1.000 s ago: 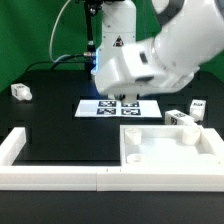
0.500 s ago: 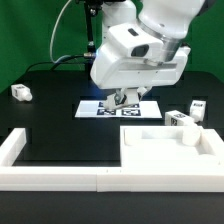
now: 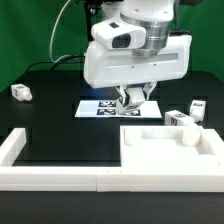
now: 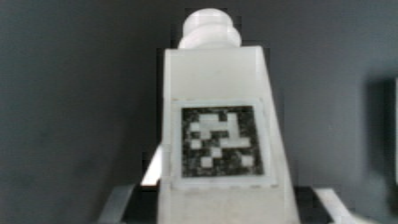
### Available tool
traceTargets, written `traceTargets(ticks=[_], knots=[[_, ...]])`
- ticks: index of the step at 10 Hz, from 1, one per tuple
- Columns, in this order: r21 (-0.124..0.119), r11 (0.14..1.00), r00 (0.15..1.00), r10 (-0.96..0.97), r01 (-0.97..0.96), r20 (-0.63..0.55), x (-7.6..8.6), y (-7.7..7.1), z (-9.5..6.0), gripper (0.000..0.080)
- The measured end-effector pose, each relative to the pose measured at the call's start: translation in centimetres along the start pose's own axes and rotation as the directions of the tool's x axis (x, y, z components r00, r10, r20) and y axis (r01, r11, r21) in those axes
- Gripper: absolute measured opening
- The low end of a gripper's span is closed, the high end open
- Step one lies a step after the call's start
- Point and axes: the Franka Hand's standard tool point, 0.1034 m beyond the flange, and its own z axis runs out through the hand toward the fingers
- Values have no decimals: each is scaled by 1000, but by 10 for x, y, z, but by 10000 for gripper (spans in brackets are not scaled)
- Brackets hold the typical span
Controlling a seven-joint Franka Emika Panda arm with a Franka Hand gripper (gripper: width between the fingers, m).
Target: Assemble one leg
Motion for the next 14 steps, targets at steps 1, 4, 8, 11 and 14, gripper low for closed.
traceTargets(ticks=[1,4,8,11,14], knots=[[7,1000,997,19,-19,-76,10,7,-16,287],[-46,998,969,30,-43,-244,11,19,-28,287],[-50,994,923,72,-98,-378,14,14,-40,287],[-14,979,832,164,-202,-530,40,2,-64,287],[-95,965,759,128,-243,-639,50,10,-75,287]])
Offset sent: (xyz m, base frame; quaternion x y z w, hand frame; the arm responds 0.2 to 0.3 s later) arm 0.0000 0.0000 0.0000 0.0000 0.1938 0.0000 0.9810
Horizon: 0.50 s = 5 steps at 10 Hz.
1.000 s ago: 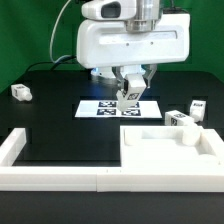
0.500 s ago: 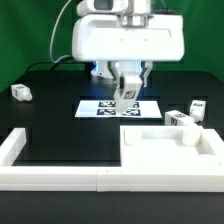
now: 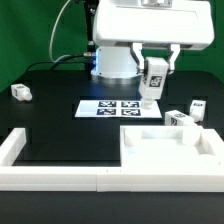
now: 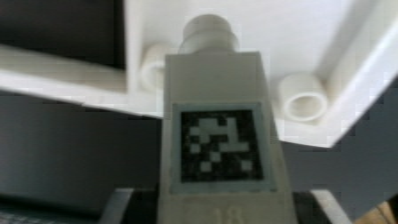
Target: Assemble one leg
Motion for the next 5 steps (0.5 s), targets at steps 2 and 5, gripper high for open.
traceTargets(ticks=[2,5], knots=[[-12,1000,1000,2,-2,-9,-4,3,2,287],[26,998,998,55,-56,30,-1,7,8,287]])
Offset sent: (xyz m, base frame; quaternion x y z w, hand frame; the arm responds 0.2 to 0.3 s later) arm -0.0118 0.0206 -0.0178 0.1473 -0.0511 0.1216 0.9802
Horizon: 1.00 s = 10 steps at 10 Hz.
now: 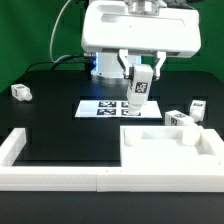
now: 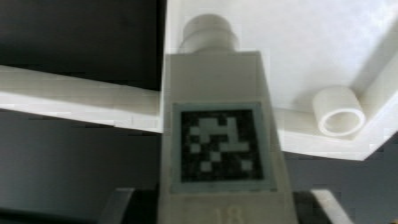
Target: Assemble one leg
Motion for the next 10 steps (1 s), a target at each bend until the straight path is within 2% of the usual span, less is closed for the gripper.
traceTargets(ticks=[1,2,4,5,9,10], knots=[[13,999,999,35,-35,-13,14,1,1,287],[34,995,995,96,-95,-28,27,-5,4,287],[95,961,965,263,-259,-26,54,-44,11,287],[108,946,951,310,-306,-18,66,-46,10,287],[105,948,952,305,-301,-19,65,-44,11,287],[94,952,954,297,-292,-43,64,-40,13,287]])
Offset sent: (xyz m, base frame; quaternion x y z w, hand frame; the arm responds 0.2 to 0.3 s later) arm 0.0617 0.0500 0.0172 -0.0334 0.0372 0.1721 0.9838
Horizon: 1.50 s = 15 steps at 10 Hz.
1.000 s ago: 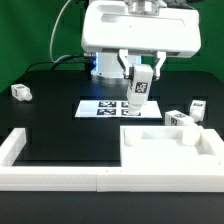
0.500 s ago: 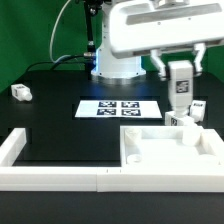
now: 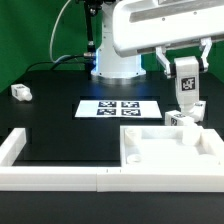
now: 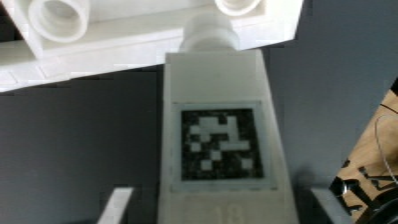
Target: Assemble one leg
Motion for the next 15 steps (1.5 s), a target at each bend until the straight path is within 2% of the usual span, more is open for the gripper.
traceTargets(ticks=[1,2,3,5,8,11,12,13,15], knots=[[-45,999,997,-24,21,-79,-9,13,5,287],[-49,998,997,-33,30,-70,-19,11,15,287],[-48,997,995,-57,53,-84,-11,5,20,287],[-46,997,993,-69,65,-95,3,3,22,287],[-46,997,993,-69,65,-94,2,3,23,287],[-37,998,994,-59,56,-89,-8,-6,35,287],[-38,998,993,-63,59,-101,-14,-12,44,287],[-30,997,995,-70,68,-74,-23,-19,53,287],[-21,997,996,-70,69,-60,-28,-26,56,287]])
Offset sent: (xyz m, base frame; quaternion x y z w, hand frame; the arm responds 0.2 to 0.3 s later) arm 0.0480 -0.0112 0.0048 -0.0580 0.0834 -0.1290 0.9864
